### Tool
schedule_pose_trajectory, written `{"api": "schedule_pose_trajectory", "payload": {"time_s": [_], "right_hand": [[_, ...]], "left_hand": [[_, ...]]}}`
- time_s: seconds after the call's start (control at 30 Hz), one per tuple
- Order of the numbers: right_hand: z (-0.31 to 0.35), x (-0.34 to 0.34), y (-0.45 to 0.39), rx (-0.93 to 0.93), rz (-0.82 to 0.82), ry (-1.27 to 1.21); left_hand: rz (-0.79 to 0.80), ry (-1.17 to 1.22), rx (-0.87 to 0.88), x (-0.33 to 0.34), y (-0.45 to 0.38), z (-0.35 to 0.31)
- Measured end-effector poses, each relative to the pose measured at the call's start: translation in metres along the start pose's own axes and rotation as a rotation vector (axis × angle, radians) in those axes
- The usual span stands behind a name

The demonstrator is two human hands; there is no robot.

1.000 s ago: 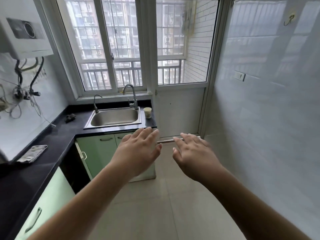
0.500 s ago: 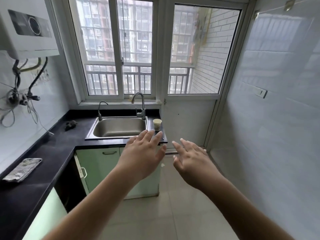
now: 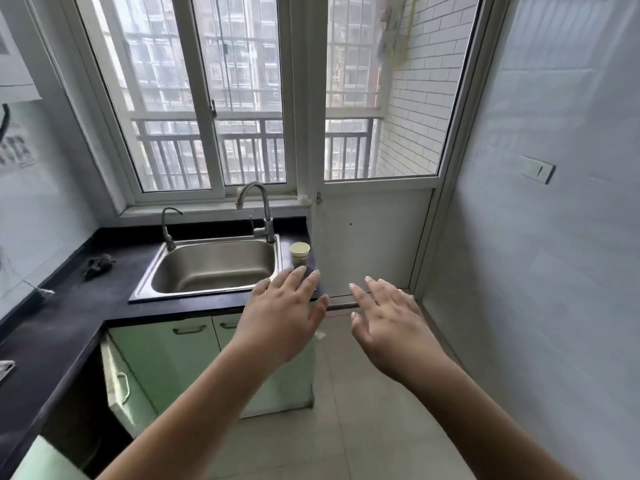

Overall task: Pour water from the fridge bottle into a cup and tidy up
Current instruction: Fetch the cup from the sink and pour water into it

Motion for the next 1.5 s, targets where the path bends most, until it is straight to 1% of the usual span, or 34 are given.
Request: {"api": "schedule_pose_trajectory", "payload": {"time_s": [0.13, 0.23, 0.33, 0.47, 0.63, 0.8, 1.07, 1.2, 1.3, 1.37, 1.5], "right_hand": [[-0.032, 0.017, -0.047, -0.023, 0.001, -0.001], [-0.053, 0.028, -0.083, -0.05, -0.001, -0.003], [-0.06, 0.043, -0.111, -0.073, 0.028, -0.028], [-0.062, 0.058, -0.144, -0.069, 0.084, -0.074], [-0.059, 0.08, -0.193, -0.088, 0.088, -0.078], [-0.046, 0.121, -0.245, -0.107, 0.13, -0.06], [-0.023, 0.187, -0.334, -0.114, 0.175, 0.088], [-0.026, 0.209, -0.358, -0.066, 0.164, 0.024], [-0.035, 0.224, -0.376, -0.043, 0.156, 0.025], [-0.04, 0.234, -0.387, -0.031, 0.148, 0.009], [-0.052, 0.26, -0.405, -0.026, 0.191, 0.0]], "left_hand": [[0.014, -0.032, -0.028, 0.032, -0.05, -0.006], [-0.026, -0.032, -0.078, 0.046, -0.083, -0.006], [-0.07, -0.042, -0.117, 0.053, -0.107, 0.002], [-0.032, -0.063, -0.147, 0.072, -0.131, 0.019], [-0.01, -0.097, -0.177, 0.103, -0.16, 0.055], [0.017, -0.092, -0.189, 0.143, -0.193, 0.1], [0.083, 0.003, -0.173, 0.201, -0.255, 0.171], [0.107, 0.011, -0.139, 0.226, -0.277, 0.195], [0.114, 0.035, -0.127, 0.242, -0.293, 0.206], [0.145, 0.067, -0.123, 0.256, -0.302, 0.211], [0.118, 0.122, -0.159, 0.279, -0.321, 0.22]]}}
Point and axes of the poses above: each hand's wrist, its own y-axis away from the middle knuckle, its own x-axis out of the palm, z = x × y, the point moved 8 cm from there along -y, towards the middle knuckle, and after that the axes turned 6 degrees about -z, right-handed, at the moved point
